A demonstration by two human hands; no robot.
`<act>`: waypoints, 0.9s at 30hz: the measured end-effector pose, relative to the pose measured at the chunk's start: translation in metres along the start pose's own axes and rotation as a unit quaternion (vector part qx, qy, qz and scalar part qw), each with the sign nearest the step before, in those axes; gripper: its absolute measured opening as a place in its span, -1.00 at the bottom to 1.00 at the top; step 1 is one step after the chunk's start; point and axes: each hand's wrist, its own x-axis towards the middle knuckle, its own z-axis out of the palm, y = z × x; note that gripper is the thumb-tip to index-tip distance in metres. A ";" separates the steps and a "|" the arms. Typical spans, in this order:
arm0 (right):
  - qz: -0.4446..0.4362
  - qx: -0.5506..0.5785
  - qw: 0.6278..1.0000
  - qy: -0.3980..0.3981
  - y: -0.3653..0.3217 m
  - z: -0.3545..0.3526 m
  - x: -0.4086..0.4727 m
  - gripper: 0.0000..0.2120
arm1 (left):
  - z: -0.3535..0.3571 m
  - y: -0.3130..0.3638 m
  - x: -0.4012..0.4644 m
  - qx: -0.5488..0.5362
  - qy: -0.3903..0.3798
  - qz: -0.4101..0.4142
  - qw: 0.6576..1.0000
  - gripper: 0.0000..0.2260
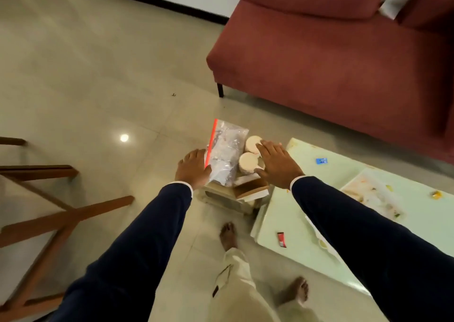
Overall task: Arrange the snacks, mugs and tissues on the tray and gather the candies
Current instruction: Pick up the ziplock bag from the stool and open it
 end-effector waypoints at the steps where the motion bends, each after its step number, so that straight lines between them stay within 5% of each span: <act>1: 0.012 0.027 0.999 -0.016 -0.008 0.011 0.013 -0.28 | 0.003 -0.010 0.016 -0.060 -0.041 -0.019 0.997 -0.49; 5: 0.069 0.159 0.983 -0.054 -0.036 0.055 0.055 -0.35 | 0.019 -0.040 0.076 -0.179 -0.123 -0.063 0.974 -0.49; 16: 0.224 0.371 0.897 -0.091 -0.088 0.161 0.144 -0.23 | 0.107 -0.083 0.168 -0.275 -0.101 -0.108 0.950 -0.53; 22: 0.207 0.400 0.889 -0.081 -0.089 0.178 0.153 -0.31 | 0.122 -0.079 0.187 -0.354 -0.114 -0.100 0.923 -0.73; 27: 0.194 0.423 0.881 -0.079 -0.088 0.175 0.156 -0.30 | 0.120 -0.083 0.185 -0.303 -0.064 -0.081 0.947 -0.88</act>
